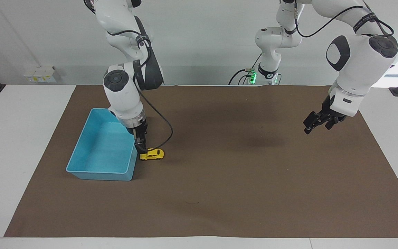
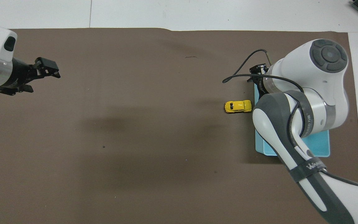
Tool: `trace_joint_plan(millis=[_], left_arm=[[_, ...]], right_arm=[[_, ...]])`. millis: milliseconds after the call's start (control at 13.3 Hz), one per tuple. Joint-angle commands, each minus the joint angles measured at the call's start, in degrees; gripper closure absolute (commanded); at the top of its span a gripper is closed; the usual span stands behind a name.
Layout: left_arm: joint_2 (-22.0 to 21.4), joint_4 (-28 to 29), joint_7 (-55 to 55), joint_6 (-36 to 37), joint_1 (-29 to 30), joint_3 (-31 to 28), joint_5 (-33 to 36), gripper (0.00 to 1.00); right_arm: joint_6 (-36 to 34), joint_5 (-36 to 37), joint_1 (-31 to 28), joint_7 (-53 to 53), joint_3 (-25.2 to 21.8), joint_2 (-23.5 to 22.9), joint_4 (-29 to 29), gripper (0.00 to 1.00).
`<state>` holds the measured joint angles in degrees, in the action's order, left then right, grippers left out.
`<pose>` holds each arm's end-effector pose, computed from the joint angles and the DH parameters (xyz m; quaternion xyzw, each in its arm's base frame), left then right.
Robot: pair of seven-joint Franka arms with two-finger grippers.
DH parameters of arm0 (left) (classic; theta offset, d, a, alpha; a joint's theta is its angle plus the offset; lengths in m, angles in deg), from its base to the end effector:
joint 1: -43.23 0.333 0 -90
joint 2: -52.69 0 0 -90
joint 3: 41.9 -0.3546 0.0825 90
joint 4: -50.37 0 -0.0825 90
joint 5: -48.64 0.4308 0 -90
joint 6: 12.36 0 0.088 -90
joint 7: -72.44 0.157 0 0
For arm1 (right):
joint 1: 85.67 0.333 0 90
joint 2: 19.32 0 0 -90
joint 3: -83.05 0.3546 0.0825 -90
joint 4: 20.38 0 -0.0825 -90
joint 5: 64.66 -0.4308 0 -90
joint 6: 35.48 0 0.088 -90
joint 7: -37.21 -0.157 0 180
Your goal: Wind up and store yellow beetle car
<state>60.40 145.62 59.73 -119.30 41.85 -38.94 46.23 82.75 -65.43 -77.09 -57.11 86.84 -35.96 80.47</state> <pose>0.6641 -0.0541 0.5069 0.9960 0.0787 0.0309 0.0287 0.6751 0.1467 0.3680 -0.7519 0.6591 0.0083 0.0146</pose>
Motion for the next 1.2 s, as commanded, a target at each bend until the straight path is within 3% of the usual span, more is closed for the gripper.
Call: trace_joint_plan(millis=[0, 300, 676, 751, 901, 976, 1126], left_arm=[[-0.2, -2.1, 4.3, 4.6, 0.2, 0.9, 2.2, 0.00], [-2.5, -2.3, 7.7, 6.7, 0.2, 1.1, 2.1, 0.00], [-7.3, -2.3, 7.7, 8.1, 0.3, 1.1, 1.8, 0.00], [-8.2, -2.4, 7.6, 8.8, 0.3, 1.1, 1.7, 0.00], [-9.5, -2.4, 7.6, 11.5, 0.3, 1.1, 1.7, 0.00], [-9.6, -2.7, 7.6, 13.1, 0.3, 0.9, 1.7, 0.00], [-11.1, -4.6, 7.7, 16.3, 0.2, 1.3, 1.5, 0.00]], right_arm=[[3.9, 0.8, 0.6, -3.1, 0.3, -1.3, 2.1, 0.00], [9.7, 5.7, 2.7, -7.5, 0.3, -5.0, 4.0, 0.00], [13.1, 9.6, 2.5, -8.3, 0.3, -4.7, 8.6, 0.00], [13.9, 9.6, 2.2, -8.3, 0.3, -4.4, 9.7, 0.10], [14.1, 9.7, 2.3, -8.2, 0.3, -4.4, 9.8, 0.83], [13.8, 9.8, 2.5, -7.9, 0.3, -4.4, 9.5, 1.00], [12.7, 9.9, 2.7, -8.0, 0.3, -4.4, 8.7, 1.00]])
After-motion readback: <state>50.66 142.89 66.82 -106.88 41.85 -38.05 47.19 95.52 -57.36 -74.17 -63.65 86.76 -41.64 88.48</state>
